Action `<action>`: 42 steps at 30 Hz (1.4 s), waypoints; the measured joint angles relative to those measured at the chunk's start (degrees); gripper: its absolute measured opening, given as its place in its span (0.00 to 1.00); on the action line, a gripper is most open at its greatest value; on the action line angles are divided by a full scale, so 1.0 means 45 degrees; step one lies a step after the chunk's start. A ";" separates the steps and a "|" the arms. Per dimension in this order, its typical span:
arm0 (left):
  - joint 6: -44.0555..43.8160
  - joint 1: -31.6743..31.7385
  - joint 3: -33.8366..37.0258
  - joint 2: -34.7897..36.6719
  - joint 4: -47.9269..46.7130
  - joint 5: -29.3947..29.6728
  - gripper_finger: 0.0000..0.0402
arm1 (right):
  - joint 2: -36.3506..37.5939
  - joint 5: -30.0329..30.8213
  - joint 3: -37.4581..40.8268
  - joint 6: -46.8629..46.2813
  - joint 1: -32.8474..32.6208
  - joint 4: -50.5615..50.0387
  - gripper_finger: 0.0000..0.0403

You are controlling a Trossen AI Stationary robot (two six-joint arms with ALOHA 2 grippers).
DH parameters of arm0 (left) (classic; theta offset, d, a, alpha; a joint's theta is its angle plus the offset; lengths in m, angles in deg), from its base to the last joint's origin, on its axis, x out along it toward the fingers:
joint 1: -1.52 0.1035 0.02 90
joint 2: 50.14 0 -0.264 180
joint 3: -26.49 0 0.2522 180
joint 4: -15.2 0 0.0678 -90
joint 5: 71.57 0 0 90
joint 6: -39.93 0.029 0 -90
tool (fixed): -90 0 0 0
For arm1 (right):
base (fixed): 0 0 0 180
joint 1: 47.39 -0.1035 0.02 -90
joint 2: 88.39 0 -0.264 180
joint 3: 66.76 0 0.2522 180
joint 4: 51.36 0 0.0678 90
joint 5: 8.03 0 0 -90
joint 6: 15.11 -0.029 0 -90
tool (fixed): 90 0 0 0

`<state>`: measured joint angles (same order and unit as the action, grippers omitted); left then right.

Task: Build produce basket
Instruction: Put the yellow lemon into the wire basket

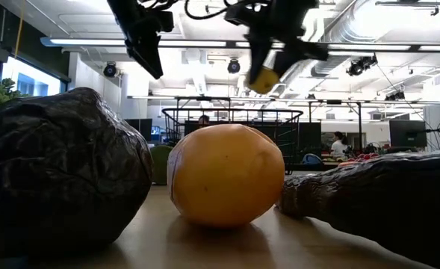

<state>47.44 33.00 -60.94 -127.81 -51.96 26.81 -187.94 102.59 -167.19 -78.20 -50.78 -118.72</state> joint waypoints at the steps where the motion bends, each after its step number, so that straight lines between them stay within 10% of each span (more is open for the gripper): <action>1: -0.0033 0.0000 0.0000 0.0000 -0.0084 0.0013 0.65 | 0.0000 -0.0143 -0.0005 0.0547 0.0215 0.0459 0.35; 18: -0.0802 0.0000 0.0000 0.0000 -0.0187 0.1331 0.65 | -0.0119 -0.2008 0.0282 0.7475 0.3181 0.5542 0.35; 42: -0.2104 -0.0015 0.0000 0.0000 -0.0565 0.1613 0.65 | -0.2599 -0.5118 0.0301 1.1484 0.5108 0.6263 0.35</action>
<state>37.97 32.94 -60.94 -127.81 -54.50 34.07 -199.63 79.56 -165.84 -26.52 -27.80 -90.54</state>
